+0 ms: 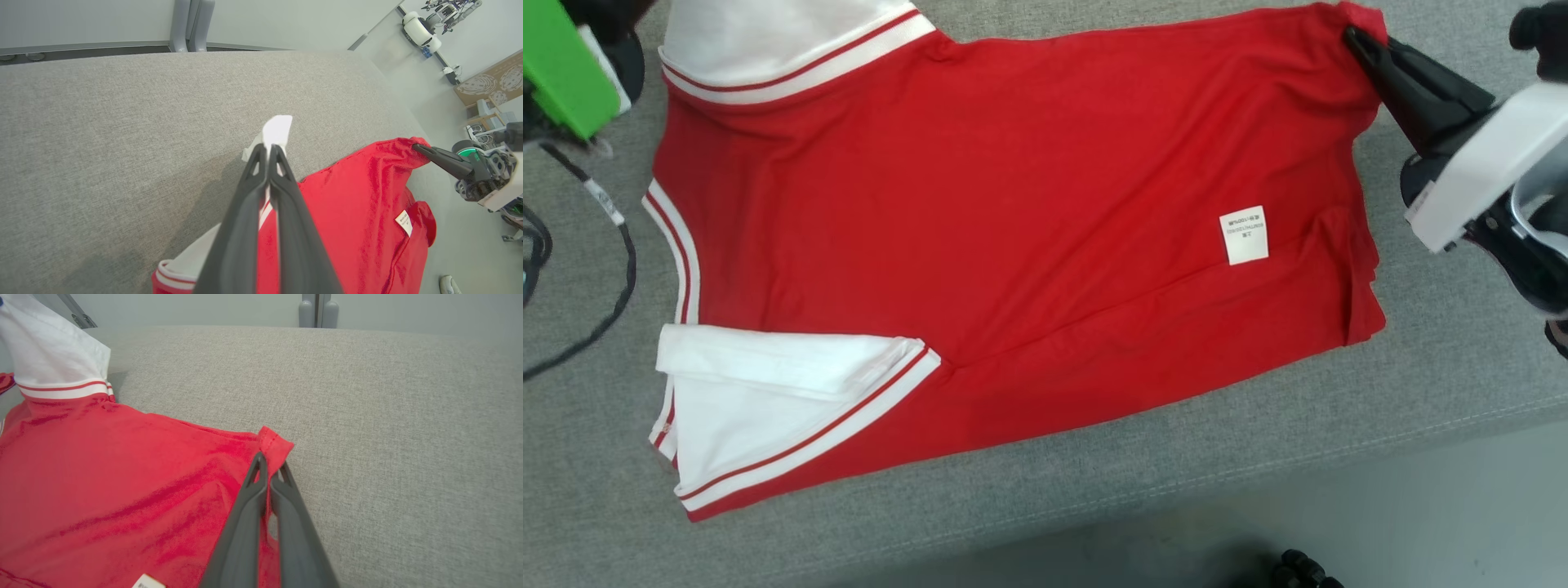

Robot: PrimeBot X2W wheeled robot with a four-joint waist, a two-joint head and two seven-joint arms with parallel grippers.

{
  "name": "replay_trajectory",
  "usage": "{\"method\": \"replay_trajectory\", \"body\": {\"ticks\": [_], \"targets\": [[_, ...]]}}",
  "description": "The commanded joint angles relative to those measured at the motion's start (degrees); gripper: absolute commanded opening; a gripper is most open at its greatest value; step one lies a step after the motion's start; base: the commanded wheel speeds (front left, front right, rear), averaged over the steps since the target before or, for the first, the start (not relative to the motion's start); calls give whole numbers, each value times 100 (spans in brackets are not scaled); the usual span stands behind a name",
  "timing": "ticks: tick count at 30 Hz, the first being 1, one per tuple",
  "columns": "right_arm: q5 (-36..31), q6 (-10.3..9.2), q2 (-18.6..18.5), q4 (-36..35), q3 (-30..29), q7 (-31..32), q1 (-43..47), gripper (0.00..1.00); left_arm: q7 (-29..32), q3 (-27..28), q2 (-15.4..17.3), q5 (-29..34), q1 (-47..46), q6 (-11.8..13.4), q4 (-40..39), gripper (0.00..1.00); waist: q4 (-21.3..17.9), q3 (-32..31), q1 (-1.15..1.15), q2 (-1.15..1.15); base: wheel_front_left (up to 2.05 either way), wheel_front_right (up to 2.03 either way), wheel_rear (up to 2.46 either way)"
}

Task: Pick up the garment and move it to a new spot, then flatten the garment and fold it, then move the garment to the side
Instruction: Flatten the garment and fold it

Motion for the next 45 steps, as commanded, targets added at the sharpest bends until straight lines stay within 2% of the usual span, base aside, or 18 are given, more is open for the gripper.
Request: {"method": "replay_trajectory", "body": {"ticks": [1, 10, 14, 16, 18, 22, 26, 30, 37, 45], "targets": [[117, -1, -169, -117, 76, -148, 185, 0, -113, 20, 172, -133, 247, -15, -242, 0, 136, -134, 0, 0, 0, 0, 0], [675, -3, -1250, -577, 546, -1005, 1063, 0, -1194, 144, 921, -708, 1824, -15, -1862, 0, 389, -383, 0, 0, 0, 0, 0], [54, -4, -1619, -508, 792, -1320, 1043, 0, -1777, 263, 1138, -818, 2465, -15, -2265, 0, 438, -460, 0, 0, 0, 0, 0], [-508, -4, -1743, -443, 931, -1508, 951, 0, -2098, 309, 1189, -878, 2818, -15, -2438, 0, 472, -496, 0, 0, 0, 0, 0], [-616, -5, -1716, -399, 958, -1610, 942, 0, -2236, 319, 1219, -888, 2981, -15, -2525, 0, 492, -509, 0, 0, 0, 0, 0], [-1498, -5, -1783, -183, 1036, -1915, 910, 0, -2750, 277, 1238, -927, 3550, -15, -2828, 0, 607, -578, 0, 0, 0, 0, 0], [-2116, -5, -1648, 29, 943, -2164, 1130, 0, -3211, 177, 1149, -958, 4038, -15, -2996, 0, 695, -684, 0, 0, 0, 0, 0], [-2618, -5, -1531, -67, 955, -2319, 1507, 0, -3583, 48, 1081, -1069, 4504, -15, -3056, 0, 744, -792, 0, 0, 0, 0, 0], [-2582, -6, -1286, -232, 751, -2362, 2119, 0, -3912, -227, 826, -1310, 5002, -15, -2915, 0, 786, -882, 0, 0, 0, 0, 0], [-2496, -5, -1240, -528, 711, -2361, 2582, 0, -3978, -421, 515, -1540, 5126, -16, -2347, 0, 810, -962, 0, 0, 0, 0, 0]]}}
